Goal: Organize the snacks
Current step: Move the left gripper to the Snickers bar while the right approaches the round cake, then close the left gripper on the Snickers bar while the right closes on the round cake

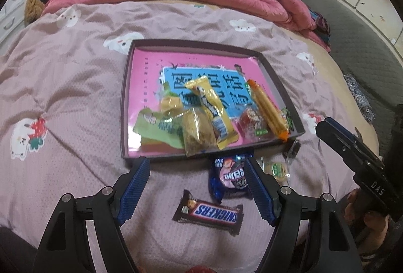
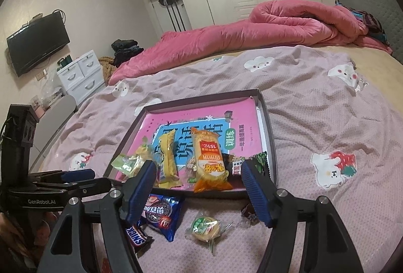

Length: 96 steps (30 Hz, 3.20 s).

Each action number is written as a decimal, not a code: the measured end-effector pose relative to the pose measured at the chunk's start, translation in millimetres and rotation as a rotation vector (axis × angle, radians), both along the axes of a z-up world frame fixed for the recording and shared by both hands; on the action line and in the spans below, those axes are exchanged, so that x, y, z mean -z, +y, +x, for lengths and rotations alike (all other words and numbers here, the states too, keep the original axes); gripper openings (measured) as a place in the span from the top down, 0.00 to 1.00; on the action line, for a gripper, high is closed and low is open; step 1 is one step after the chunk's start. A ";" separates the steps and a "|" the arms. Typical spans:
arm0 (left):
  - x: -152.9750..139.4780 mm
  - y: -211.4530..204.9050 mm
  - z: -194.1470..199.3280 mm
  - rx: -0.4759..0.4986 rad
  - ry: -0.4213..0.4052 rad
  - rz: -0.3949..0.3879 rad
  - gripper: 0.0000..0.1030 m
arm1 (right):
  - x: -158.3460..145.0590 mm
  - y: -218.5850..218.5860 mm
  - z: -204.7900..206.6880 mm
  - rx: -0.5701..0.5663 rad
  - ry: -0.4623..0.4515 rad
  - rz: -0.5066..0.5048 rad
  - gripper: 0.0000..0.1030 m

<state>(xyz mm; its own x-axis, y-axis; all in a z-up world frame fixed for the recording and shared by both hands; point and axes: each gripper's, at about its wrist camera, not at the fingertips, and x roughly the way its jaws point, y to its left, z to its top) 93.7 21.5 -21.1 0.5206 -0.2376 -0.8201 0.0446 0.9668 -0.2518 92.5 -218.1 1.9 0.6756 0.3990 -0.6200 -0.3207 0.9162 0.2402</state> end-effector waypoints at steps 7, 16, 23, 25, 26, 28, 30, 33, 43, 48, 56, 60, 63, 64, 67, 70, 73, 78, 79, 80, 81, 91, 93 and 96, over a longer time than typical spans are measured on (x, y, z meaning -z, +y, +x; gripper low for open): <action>5.6 -2.4 -4.4 -0.011 0.028 0.017 0.25 | 4.6 2.7 -5.1 -0.005 0.028 -0.012 0.33; 10.4 -4.7 -9.9 -0.017 0.058 0.015 0.25 | 13.7 6.9 -12.1 -0.021 0.079 -0.031 0.33; 27.4 -7.6 -15.8 -0.039 0.137 -0.011 0.25 | 23.8 10.3 -14.2 -0.026 0.135 -0.069 0.33; 34.4 -7.8 -16.9 -0.053 0.169 -0.025 0.25 | 27.5 10.3 -14.5 -0.025 0.155 -0.078 0.33; 37.9 -8.3 -17.4 -0.062 0.183 -0.036 0.25 | 29.3 10.1 -14.8 -0.023 0.165 -0.081 0.33; 44.9 -9.7 -17.9 -0.071 0.209 -0.058 0.25 | 33.5 9.9 -14.8 -0.022 0.187 -0.088 0.33; 50.9 -11.4 -18.2 -0.084 0.234 -0.068 0.25 | 38.4 9.7 -13.6 -0.018 0.212 -0.099 0.33; 56.8 -14.0 -20.7 -0.125 0.250 -0.070 0.25 | 45.6 9.2 -11.9 -0.013 0.250 -0.108 0.33; 70.8 -30.7 -11.9 -0.190 0.279 -0.022 0.25 | 58.3 5.6 -7.0 0.007 0.311 -0.110 0.33; 75.9 -33.2 -7.0 -0.207 0.282 -0.009 0.25 | 62.5 8.7 -5.1 0.001 0.328 -0.119 0.33; 78.1 -21.0 -5.8 -0.210 0.272 -0.027 0.33 | 72.5 16.7 -0.7 -0.010 0.351 -0.125 0.33; 77.6 -15.3 -4.4 -0.213 0.274 -0.041 0.37 | 77.1 15.8 2.7 -0.001 0.361 -0.106 0.35; 76.7 -14.5 -5.6 -0.206 0.271 -0.036 0.40 | 80.8 15.6 5.6 -0.002 0.371 -0.089 0.44; 76.2 -11.8 -8.7 -0.204 0.271 -0.036 0.41 | 81.4 16.4 6.4 -0.004 0.372 -0.089 0.47; 74.8 -10.4 -11.4 -0.198 0.272 -0.035 0.43 | 84.3 20.0 8.4 -0.011 0.369 -0.099 0.52; 73.7 -5.4 -14.1 -0.205 0.276 -0.032 0.43 | 87.7 23.5 12.0 -0.018 0.367 -0.110 0.55; 73.2 -0.8 -17.9 -0.219 0.275 -0.022 0.43 | 90.9 29.2 15.3 -0.031 0.355 -0.138 0.58; 75.9 -4.7 -15.0 -0.222 0.274 -0.006 0.43 | 88.5 34.4 15.0 -0.051 0.318 -0.164 0.62; 76.8 -4.9 -14.2 -0.223 0.275 -0.007 0.44 | 87.4 33.9 14.1 -0.052 0.314 -0.164 0.63; 77.5 -4.9 -13.5 -0.225 0.276 -0.009 0.45 | 86.1 33.2 13.5 -0.052 0.309 -0.162 0.63; 77.6 -4.7 -13.3 -0.226 0.273 -0.009 0.46 | 84.2 32.3 12.7 -0.050 0.302 -0.160 0.64; 75.5 9.5 -18.4 -0.207 0.276 -0.040 0.64 | 60.2 22.3 2.8 -0.043 0.217 -0.113 0.64; 73.9 10.9 -19.3 -0.205 0.267 -0.044 0.67 | 56.6 22.6 0.6 -0.051 0.201 -0.106 0.64; 70.0 13.0 -18.7 -0.202 0.251 -0.057 0.69 | 49.7 24.2 -3.6 -0.068 0.169 -0.099 0.64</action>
